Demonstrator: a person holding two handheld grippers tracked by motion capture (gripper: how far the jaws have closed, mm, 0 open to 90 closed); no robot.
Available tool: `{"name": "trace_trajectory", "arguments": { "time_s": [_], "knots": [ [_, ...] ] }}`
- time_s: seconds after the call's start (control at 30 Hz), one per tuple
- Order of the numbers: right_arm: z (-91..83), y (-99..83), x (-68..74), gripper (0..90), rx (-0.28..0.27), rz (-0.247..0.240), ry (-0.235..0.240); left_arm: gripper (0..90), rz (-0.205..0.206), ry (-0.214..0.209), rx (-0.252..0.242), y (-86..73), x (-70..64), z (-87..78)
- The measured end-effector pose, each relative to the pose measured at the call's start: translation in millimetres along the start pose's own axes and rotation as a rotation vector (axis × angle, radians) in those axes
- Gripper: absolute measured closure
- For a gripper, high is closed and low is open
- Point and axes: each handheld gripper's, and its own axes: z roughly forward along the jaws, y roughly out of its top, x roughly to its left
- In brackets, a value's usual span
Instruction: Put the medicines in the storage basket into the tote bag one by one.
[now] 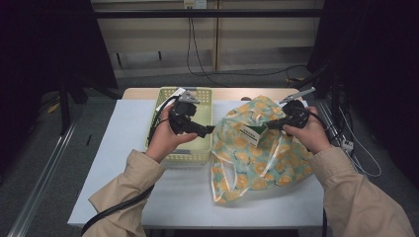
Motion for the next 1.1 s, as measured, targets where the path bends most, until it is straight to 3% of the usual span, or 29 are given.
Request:
{"name": "trace_trajectory", "arguments": {
  "time_s": [0.33,0.63,0.73,0.83,1.1],
  "knots": [
    [-1.4,-0.3,0.2,89.1,0.0,0.0,0.005,7.3,-0.052,0.052,0.023,-13.0,43.0,1.4],
    [-1.6,-1.0,-1.5,89.1,-0.006,0.001,0.011,7.9,-0.098,0.117,0.008,-17.9,72.3,-2.5],
    [-1.2,-1.6,-1.6,89.1,-0.007,0.003,0.015,8.3,-0.097,0.143,0.035,-19.9,81.9,-3.5],
    [-0.3,-2.3,-2.5,89.1,-0.003,0.005,0.016,8.8,-0.103,0.158,0.024,-20.8,92.1,-6.3],
    [0.0,-2.5,-3.4,89.1,-0.005,0.009,0.029,8.9,-0.16,0.218,0.028,-24.9,117.8,-3.9]
  ]
}}
